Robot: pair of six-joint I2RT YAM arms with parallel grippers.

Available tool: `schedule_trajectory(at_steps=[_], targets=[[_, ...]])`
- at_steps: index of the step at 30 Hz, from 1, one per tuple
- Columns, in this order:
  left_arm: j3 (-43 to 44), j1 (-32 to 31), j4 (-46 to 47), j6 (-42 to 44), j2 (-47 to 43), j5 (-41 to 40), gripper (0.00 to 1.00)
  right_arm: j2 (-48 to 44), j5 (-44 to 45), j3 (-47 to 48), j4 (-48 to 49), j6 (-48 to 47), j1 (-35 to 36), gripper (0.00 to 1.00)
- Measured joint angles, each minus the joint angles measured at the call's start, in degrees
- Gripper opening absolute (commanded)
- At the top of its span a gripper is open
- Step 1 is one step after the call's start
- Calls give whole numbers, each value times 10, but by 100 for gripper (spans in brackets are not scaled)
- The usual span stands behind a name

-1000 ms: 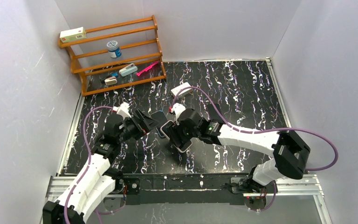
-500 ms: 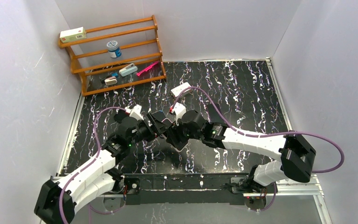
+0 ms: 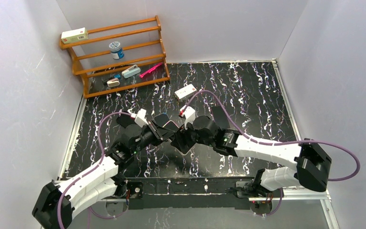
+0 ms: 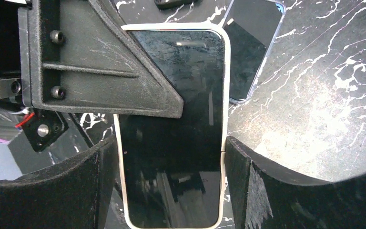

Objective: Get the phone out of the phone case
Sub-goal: Pick up the phone at the center of the board, then remove the phone case from the phone.

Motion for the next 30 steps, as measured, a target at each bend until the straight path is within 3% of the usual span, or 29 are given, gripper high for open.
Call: schedule_trajectory(at_steps=[4,12,22,30], targets=[[-10,-5,9,-27,-31,-8,0,-34,8,-21,24,19,5,98],[-46,-1,17,-70,-88,-97,0,-181,46,-84,76,126,-1,99],[-51,0,105,-135,-96,-139,0,-299,42,-216,141,294,-2,85],[-51,0,139,-182,-112,-136,0,-282,-2,-247,237,372,-2,72]])
